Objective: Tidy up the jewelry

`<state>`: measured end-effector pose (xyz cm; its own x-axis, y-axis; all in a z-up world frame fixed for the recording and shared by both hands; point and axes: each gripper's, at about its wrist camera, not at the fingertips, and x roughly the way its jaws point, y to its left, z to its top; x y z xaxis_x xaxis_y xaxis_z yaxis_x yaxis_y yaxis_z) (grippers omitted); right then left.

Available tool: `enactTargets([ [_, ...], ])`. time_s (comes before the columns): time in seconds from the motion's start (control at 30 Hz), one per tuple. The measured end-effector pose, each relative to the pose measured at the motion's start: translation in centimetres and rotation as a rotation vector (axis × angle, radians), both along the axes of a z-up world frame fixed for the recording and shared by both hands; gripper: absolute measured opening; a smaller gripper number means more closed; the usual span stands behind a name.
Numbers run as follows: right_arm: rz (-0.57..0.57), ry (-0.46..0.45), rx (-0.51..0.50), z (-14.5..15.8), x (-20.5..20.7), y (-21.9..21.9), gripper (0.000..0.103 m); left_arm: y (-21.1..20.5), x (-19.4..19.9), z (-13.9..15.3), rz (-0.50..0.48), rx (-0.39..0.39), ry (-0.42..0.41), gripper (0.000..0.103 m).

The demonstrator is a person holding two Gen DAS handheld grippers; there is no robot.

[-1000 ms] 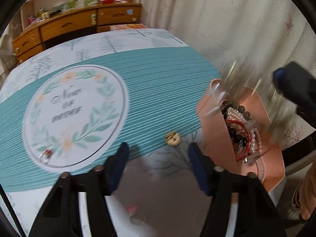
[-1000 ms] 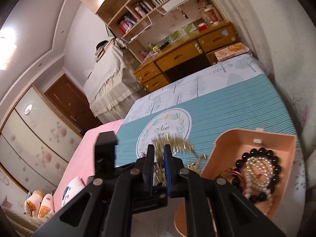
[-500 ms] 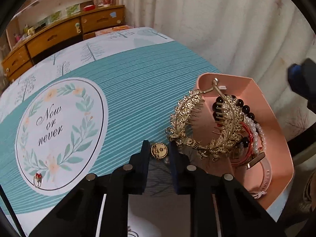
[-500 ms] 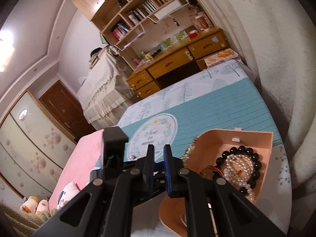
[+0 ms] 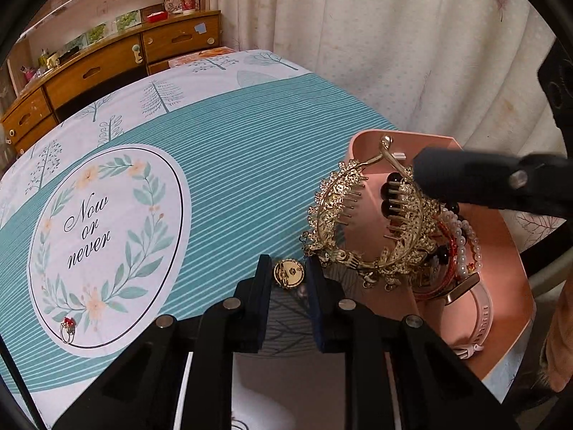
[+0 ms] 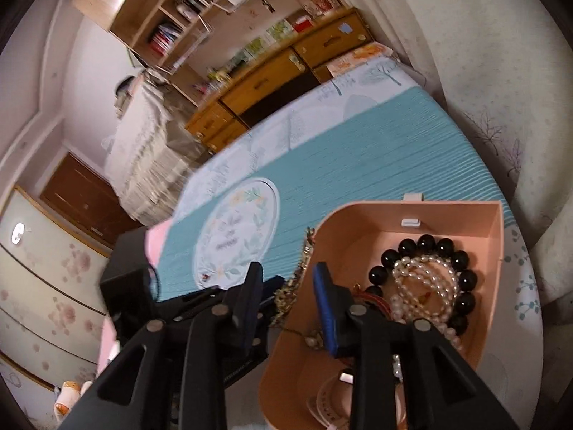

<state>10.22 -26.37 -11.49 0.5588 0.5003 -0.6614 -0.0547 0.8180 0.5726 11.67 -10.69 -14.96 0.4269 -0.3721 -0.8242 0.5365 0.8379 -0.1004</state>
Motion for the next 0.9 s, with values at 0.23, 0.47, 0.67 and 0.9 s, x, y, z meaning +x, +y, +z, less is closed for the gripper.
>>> enactTargets([
  [0.23, 0.018, -0.019, 0.032, -0.3, -0.4, 0.4, 0.006, 0.1, 0.0, 0.1, -0.006, -0.009, 0.011, 0.016],
  [0.47, -0.01, -0.061, 0.093, 0.7, -1.3, -0.8, 0.006, 0.3, -0.6, 1.4, -0.019, -0.056, -0.002, 0.016],
  [0.67, -0.035, -0.14, 0.118, 2.9, -2.7, -1.9, 0.006, 0.4, -1.9, 3.9, -0.027, -0.094, -0.033, 0.016],
  [0.9, -0.118, -0.26, 0.075, 6.7, -5.5, -4.1, 0.005, -0.8, -4.7, 8.7, -0.08, -0.138, -0.125, 0.016],
])
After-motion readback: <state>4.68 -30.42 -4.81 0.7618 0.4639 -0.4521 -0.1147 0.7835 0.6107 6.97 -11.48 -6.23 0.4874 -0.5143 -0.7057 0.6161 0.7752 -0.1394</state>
